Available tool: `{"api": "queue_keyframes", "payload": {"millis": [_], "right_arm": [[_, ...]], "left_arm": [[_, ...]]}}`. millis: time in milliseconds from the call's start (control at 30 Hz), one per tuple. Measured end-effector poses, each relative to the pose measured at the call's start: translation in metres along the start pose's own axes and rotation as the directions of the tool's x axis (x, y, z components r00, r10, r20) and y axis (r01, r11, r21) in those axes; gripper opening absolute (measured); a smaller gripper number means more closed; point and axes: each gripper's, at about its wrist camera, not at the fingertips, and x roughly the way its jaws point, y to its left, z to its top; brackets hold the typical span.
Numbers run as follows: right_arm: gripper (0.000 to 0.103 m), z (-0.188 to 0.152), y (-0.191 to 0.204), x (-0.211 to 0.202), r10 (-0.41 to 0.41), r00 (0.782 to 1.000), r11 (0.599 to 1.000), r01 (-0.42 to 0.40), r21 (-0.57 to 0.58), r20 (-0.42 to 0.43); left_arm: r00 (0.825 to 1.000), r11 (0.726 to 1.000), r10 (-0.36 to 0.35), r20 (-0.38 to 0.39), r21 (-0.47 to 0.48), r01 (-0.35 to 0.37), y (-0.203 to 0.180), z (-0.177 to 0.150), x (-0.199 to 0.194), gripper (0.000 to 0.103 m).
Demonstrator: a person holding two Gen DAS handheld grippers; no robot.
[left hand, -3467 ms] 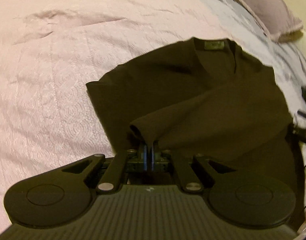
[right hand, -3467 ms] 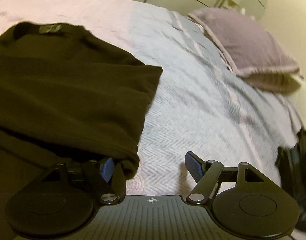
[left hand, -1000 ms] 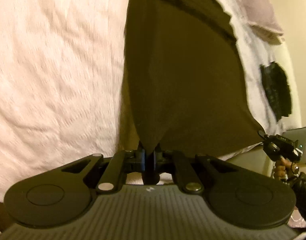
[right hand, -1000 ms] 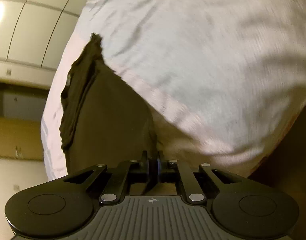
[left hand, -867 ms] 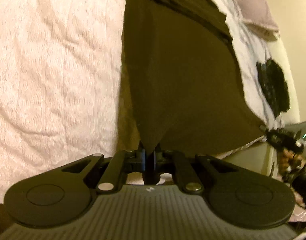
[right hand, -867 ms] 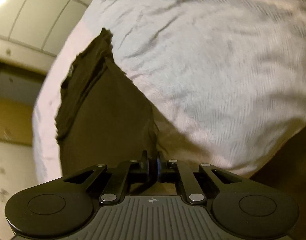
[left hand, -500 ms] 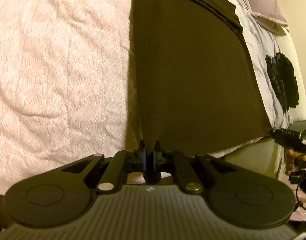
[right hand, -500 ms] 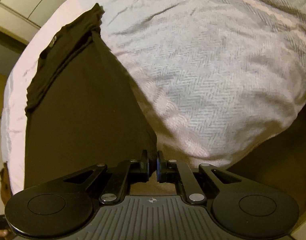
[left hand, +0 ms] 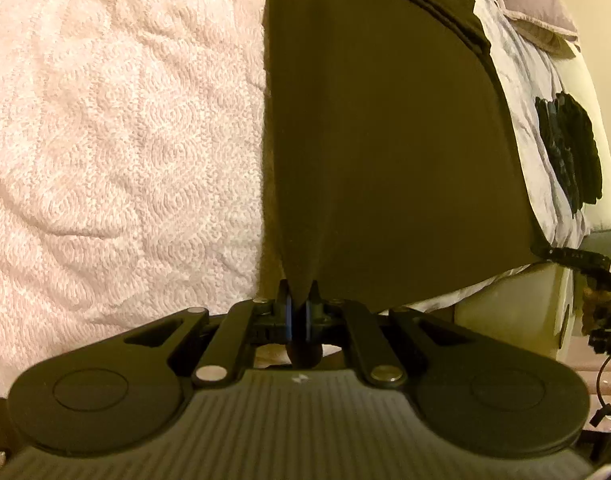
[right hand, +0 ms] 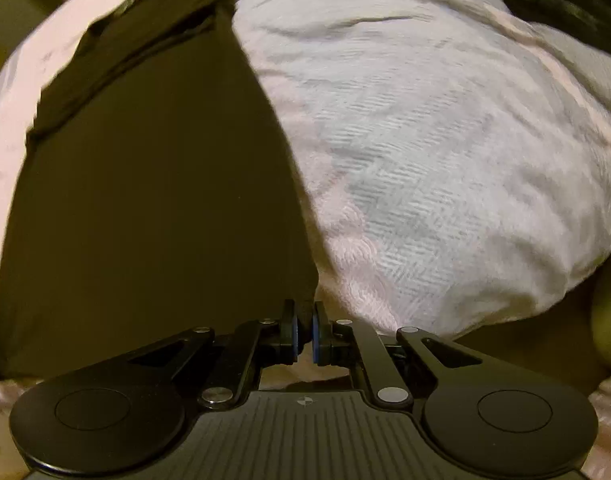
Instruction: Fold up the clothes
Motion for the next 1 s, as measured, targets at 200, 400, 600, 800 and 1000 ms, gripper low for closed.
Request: {"api": "queue_keyframes", "payload": {"millis": [200, 400, 600, 800, 1000], "right_arm": [[0.003, -0.003, 0.017, -0.004, -0.075, 0.995, 0.984, 0.063, -0.165, -0.066], [0.003, -0.015, 0.016, -0.039, -0.053, 0.996, 0.987, 0.04, -0.157, -0.078], [0.003, -0.045, 0.016, -0.065, -0.056, 0.991, 0.99, 0.039, -0.137, -0.121], [0.003, -0.09, 0.003, -0.088, -0.059, 0.979, 0.995, 0.043, -0.089, -0.195], [0.003, -0.126, -0.012, -0.101, -0.058, 0.959, 0.998, 0.048, -0.043, -0.276]], "left_arm": [[1.0, 0.999, 0.02, -0.013, 0.045, -0.019, -0.011, -0.008, -0.015, 0.004], [1.0, 0.998, -0.009, -0.02, 0.065, 0.01, -0.021, -0.026, -0.045, 0.004], [0.996, 0.998, -0.021, -0.083, 0.055, 0.026, -0.022, -0.061, -0.056, 0.004], [0.984, 0.999, -0.034, -0.174, -0.006, 0.033, -0.03, -0.111, -0.064, 0.004], [0.968, 1.0, -0.022, -0.252, -0.026, 0.016, -0.026, -0.138, -0.07, 0.004]]}}
